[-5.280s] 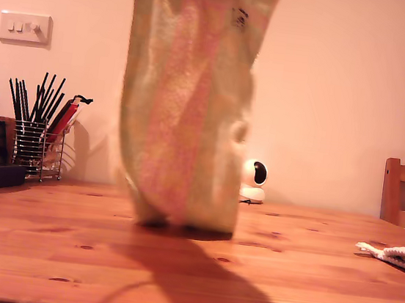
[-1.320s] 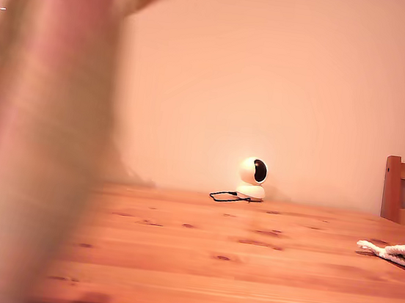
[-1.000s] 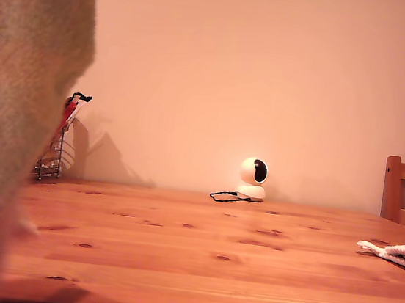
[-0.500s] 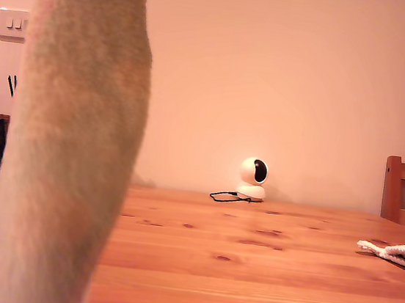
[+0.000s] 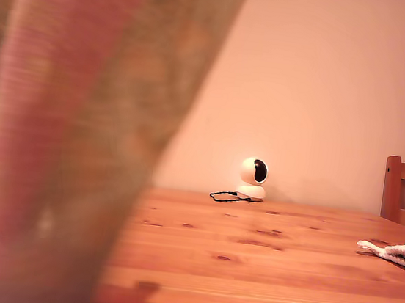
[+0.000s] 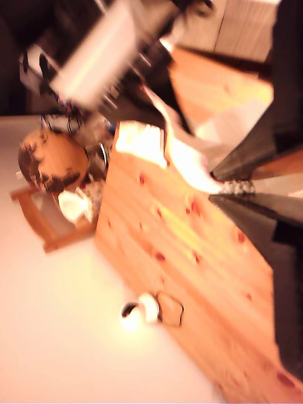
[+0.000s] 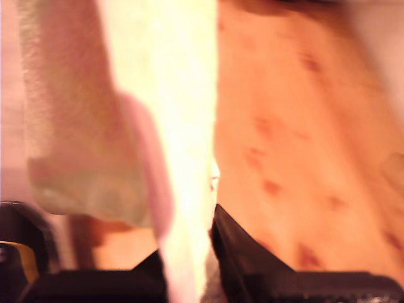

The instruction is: Fold the tea towel in front of you. After folding it, place it to the right side.

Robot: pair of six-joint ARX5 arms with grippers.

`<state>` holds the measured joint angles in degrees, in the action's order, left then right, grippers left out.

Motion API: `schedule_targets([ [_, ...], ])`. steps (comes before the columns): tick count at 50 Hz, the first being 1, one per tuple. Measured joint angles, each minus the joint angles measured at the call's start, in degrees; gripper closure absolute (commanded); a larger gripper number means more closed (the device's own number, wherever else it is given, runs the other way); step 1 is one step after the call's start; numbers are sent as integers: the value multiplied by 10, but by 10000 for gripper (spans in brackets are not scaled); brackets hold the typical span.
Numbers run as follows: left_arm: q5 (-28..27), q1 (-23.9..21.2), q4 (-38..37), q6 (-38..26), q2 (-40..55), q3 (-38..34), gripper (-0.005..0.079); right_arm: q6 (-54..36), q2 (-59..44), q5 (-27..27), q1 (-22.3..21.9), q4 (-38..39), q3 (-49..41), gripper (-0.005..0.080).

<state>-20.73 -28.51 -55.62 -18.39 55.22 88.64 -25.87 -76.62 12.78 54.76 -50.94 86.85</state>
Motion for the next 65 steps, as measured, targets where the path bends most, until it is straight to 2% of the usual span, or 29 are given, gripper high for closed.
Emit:
schedule_targets([
  [8,34,0,24,-12,45,7,764,-26,0,43,-36,36,30,766],
  [16,73,0,89,-28,119,9,764,-40,0,43,-82,97,30,766],
  [25,92,17,182,-48,193,8,764,-71,-23,32,-141,162,31,766],
  [36,99,80,301,-73,273,8,764,-77,-119,-17,-220,294,31,765],
  [49,114,112,517,-75,358,8,764,-74,-214,1,-259,489,48,765],
  [56,110,121,554,-75,356,13,764,-61,-226,-5,-265,506,107,765],
  [60,98,127,546,-71,356,19,764,-20,-222,-24,-266,505,123,765],
  [65,80,133,523,-60,356,22,764,13,-219,-48,-270,468,126,765],
])
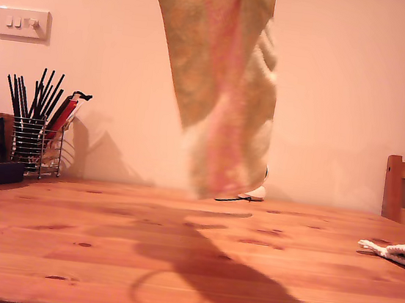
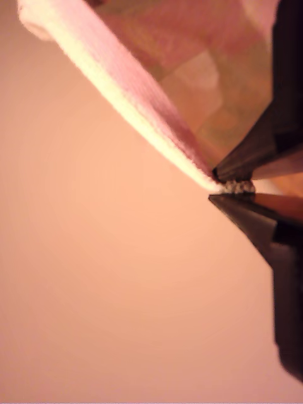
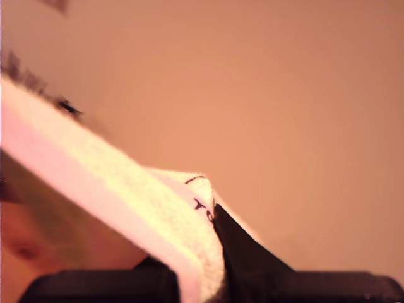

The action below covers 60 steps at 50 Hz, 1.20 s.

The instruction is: Fold the tea towel in front of you. After folding it, place it to the right side.

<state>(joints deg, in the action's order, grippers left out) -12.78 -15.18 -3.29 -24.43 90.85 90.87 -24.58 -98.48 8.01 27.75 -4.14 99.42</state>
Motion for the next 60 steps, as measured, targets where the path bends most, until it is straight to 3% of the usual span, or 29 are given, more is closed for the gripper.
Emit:
schedule_targets([
  [11,-30,8,-112,1,27,1,764,56,-35,-57,-23,-143,-2,766],
  [19,-45,16,-145,14,82,-19,764,74,-69,-94,-30,-162,-53,766],
  [28,-57,14,-140,30,90,-121,764,94,-72,-117,-29,-179,-139,766],
  [39,-68,6,-159,44,89,-196,764,118,-71,-150,-26,-195,-204,766],
  [52,-67,-40,-307,50,73,-229,764,139,-4,-162,5,-278,-310,766],
  [60,-69,-64,-394,53,16,-229,764,141,85,-164,22,-342,-315,765],
])
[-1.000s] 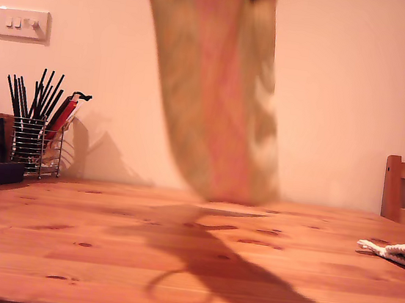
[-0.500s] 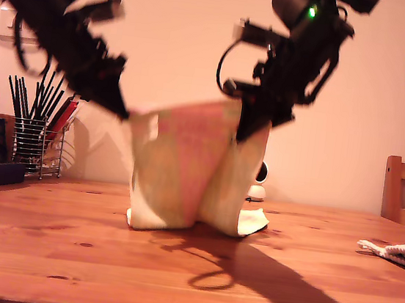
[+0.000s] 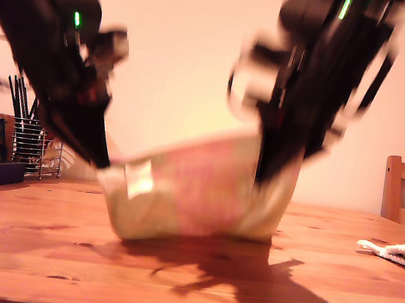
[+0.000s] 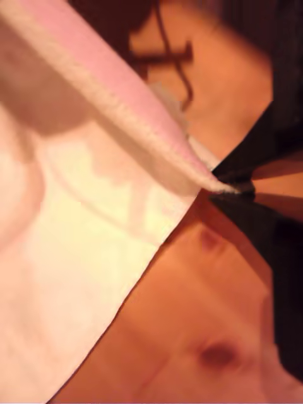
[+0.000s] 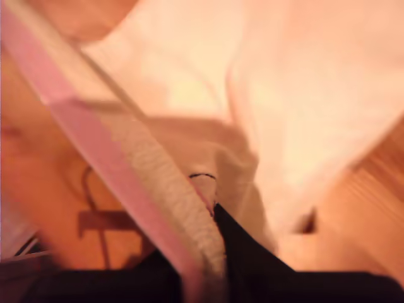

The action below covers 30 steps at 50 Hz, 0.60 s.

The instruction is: Fold the tea towel in front of you. After folding it, place it to the right side.

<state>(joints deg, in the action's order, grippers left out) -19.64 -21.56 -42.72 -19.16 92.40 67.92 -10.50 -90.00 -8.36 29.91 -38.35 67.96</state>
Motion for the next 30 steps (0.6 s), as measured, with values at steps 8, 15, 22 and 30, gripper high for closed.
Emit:
schedule_targets([
  [8,-2,-21,-75,10,-32,7,764,2,58,-5,5,-75,1,766],
  [15,-10,-37,-133,10,-27,7,764,2,61,-19,5,-124,0,766],
  [22,-27,-55,-184,28,-26,7,764,6,62,-43,6,-122,-24,766],
  [30,-34,-83,-224,42,-26,6,764,15,64,-57,29,-118,-111,766],
])
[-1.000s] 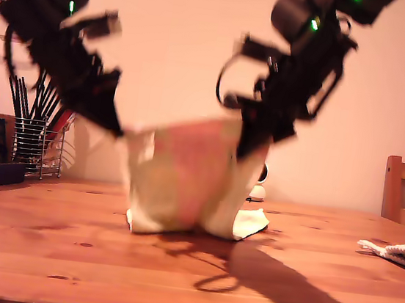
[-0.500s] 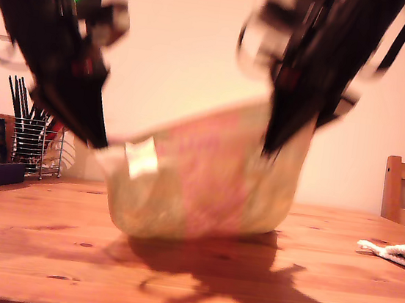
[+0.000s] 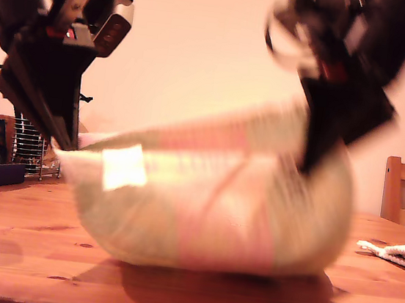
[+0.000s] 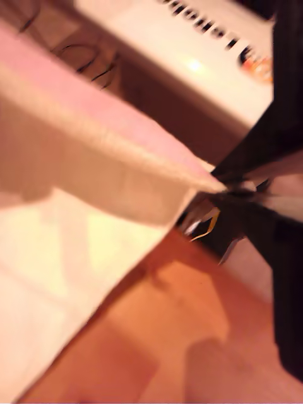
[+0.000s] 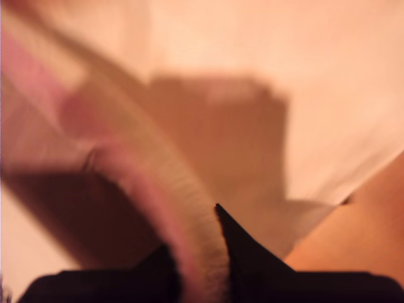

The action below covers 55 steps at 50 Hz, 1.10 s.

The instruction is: Fold the tea towel in front of you. After folding it, place it to the right side.

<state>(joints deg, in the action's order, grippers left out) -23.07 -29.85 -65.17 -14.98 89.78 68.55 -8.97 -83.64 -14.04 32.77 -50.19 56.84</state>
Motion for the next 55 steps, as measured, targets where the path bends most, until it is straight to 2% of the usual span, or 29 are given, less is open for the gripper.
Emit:
schedule_targets([
  [7,-19,-33,-29,13,0,0,764,14,16,-5,16,0,-54,765],
  [15,-28,-61,-73,14,-7,0,764,17,81,-15,17,-25,-57,765],
  [21,-24,-65,-58,9,-21,0,764,23,123,-12,17,-24,-57,765],
  [26,-2,-59,-5,5,-26,-1,764,28,125,-5,5,8,-57,765],
  [38,107,-16,167,-21,-26,-2,764,31,96,30,-43,156,-57,765],
  [47,114,16,261,-54,-13,-2,764,31,40,30,-89,266,-56,765],
  [55,125,33,326,-84,33,-2,764,31,-23,30,-101,336,-56,765],
])
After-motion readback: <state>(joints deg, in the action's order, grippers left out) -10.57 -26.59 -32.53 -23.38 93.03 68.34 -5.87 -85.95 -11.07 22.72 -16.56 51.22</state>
